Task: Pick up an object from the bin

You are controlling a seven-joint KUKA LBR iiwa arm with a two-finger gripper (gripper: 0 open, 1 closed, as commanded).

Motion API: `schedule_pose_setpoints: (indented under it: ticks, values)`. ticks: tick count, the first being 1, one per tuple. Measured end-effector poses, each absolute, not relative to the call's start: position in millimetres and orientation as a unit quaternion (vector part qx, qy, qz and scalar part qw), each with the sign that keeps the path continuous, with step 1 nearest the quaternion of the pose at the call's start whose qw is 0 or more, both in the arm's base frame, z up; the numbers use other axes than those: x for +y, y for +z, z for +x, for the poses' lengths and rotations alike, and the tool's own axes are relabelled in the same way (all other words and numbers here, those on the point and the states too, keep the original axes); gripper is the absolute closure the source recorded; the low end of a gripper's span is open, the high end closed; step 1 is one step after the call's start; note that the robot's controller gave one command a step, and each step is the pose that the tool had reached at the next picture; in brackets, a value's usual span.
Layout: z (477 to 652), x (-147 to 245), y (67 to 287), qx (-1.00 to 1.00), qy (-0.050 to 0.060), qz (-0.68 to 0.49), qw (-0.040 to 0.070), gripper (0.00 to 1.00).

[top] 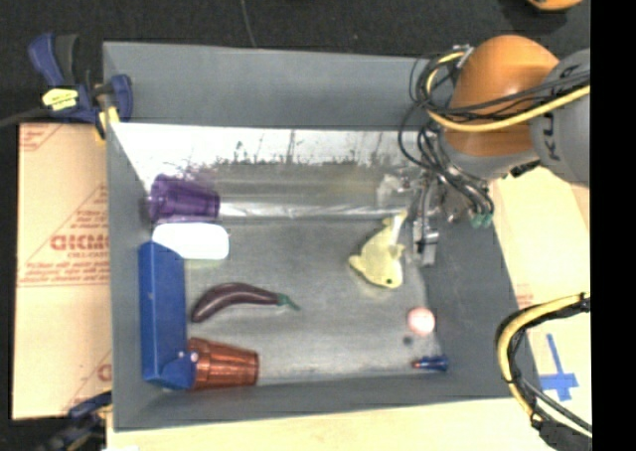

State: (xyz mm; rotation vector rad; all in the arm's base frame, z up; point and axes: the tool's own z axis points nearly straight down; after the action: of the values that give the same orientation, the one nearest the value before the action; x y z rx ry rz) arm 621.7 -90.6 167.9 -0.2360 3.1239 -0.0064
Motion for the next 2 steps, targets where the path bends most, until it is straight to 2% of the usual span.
schedule_pose_setpoints:
  ticks: [1, 2]
  values:
    - [601.7, -122.8, 139.4, 0.989, -0.001, -0.149, 0.003, 0.00]
    - [604.4, -143.4, 127.3, 0.987, -0.003, -0.160, 0.003, 0.00]
